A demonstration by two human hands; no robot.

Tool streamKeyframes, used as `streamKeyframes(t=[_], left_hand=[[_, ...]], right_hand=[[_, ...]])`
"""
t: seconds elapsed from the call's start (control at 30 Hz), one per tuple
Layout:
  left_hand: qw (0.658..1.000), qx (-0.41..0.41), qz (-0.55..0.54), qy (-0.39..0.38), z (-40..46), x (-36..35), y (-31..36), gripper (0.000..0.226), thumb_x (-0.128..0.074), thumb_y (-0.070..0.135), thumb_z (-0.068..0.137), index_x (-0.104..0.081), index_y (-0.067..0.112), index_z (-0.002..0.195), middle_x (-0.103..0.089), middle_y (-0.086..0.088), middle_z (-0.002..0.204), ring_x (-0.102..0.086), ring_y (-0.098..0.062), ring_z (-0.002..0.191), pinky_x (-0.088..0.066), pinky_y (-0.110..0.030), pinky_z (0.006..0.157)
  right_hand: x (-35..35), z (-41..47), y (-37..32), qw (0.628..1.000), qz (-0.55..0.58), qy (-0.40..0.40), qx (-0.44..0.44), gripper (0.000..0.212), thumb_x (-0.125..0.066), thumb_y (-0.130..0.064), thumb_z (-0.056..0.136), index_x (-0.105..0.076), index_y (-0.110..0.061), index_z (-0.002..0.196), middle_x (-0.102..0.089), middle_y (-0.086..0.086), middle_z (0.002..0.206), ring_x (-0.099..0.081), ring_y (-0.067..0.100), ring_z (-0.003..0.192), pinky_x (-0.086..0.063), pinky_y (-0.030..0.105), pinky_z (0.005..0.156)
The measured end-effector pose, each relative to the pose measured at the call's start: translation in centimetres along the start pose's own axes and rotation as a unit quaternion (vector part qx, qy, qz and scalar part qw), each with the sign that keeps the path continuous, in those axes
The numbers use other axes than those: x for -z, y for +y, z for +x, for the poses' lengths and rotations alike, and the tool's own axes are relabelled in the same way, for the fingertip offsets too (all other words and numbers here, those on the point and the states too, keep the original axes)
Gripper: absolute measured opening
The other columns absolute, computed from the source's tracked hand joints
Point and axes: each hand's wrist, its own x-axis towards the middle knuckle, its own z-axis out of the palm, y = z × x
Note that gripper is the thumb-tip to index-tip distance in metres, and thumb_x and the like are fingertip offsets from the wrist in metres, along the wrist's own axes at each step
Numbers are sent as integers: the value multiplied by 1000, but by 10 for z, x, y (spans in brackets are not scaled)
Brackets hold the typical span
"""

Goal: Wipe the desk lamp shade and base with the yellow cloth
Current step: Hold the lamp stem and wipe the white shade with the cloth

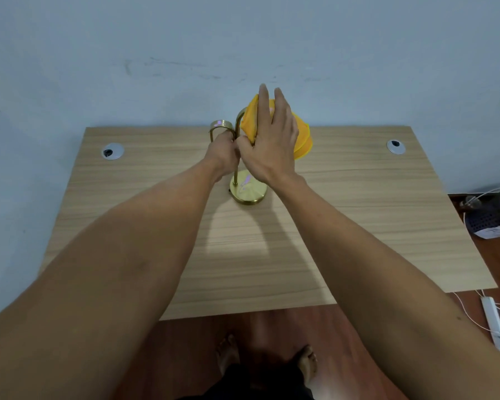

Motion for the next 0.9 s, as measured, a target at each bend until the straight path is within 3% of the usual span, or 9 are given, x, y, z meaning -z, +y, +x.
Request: streamKeyframes(t=[0.1, 0.27, 0.4, 0.5, 0.57, 0.63, 0.7, 0.77, 0.9], left_hand=[[997, -21, 78, -15, -43, -2, 27, 9, -53, 19, 92, -51, 10, 94, -55, -12, 96, -50, -21, 90, -41, -35, 82], [978, -67, 196, 16, -54, -4, 32, 26, -44, 35, 107, -54, 11, 106, -59, -7, 99, -53, -21, 88, -38, -29, 77], [979, -70, 190, 19, -57, -5, 34, 25, -44, 34, 107, -55, 12, 110, -59, -6, 101, -55, -19, 85, -41, -27, 72], [979, -72, 189, 15, -54, -5, 31, 21, -45, 34, 107, -51, 14, 105, -59, -7, 102, -54, -19, 88, -41, -28, 69], [982, -68, 173, 10, -52, -5, 30, 21, -45, 34, 106, -52, 14, 106, -61, -7, 106, -55, -20, 93, -41, -29, 77], [985, -64, 163, 9, -53, -6, 31, 21, -46, 34, 106, -52, 15, 107, -62, -7, 108, -55, -19, 93, -43, -28, 77], [984, -65, 164, 8, -55, -6, 32, 20, -45, 34, 107, -52, 15, 109, -60, -6, 106, -54, -17, 89, -43, -25, 69], [983, -66, 172, 9, -56, -5, 33, 23, -44, 34, 107, -53, 13, 111, -60, -6, 107, -54, -19, 94, -43, -28, 75], [982, -59, 181, 7, -55, -3, 33, 35, -44, 37, 106, -58, 8, 119, -64, -8, 116, -59, -23, 105, -46, -35, 88]], right_hand=[[11, 3, 13, 998, -24, -50, 41, 100, -55, -40, 78, -2, -20, 161, -4, 12, 168, -8, 28, 154, -12, 46, 120], [27, 9, 29, 988, -21, -119, 95, 94, -44, -45, 81, 0, -20, 161, 0, 11, 169, -8, 27, 155, -14, 47, 119], [37, 16, 30, 986, 35, -137, 84, 88, -35, -46, 79, -9, -26, 161, -10, 7, 169, -17, 23, 153, -17, 49, 118], [42, 22, 34, 975, 116, -179, 62, 73, -45, -51, 94, -20, -31, 159, -13, -2, 168, -11, 11, 154, -11, 39, 120], [50, 28, 34, 945, 233, -229, 5, 60, -46, -61, 98, -44, -28, 148, -40, -7, 154, -29, 7, 147, -17, 33, 122], [55, 34, 36, 909, 331, -248, -55, 55, -46, -64, 97, -62, -14, 113, -58, -4, 110, -55, 11, 111, -34, 32, 107], [54, 36, 41, 928, 294, -223, -56, 34, -45, -41, 103, -65, -19, 120, -61, -12, 119, -55, 5, 115, -37, 25, 104], [53, 33, 44, 965, 188, -185, 12, 47, -40, -13, 99, -54, -25, 142, -58, -9, 138, -51, 6, 127, -38, 22, 106], [44, 41, 46, 976, 70, -162, 124, 49, -40, -11, 94, -49, -22, 142, -62, 7, 119, -58, 23, 110, -47, 42, 99]])
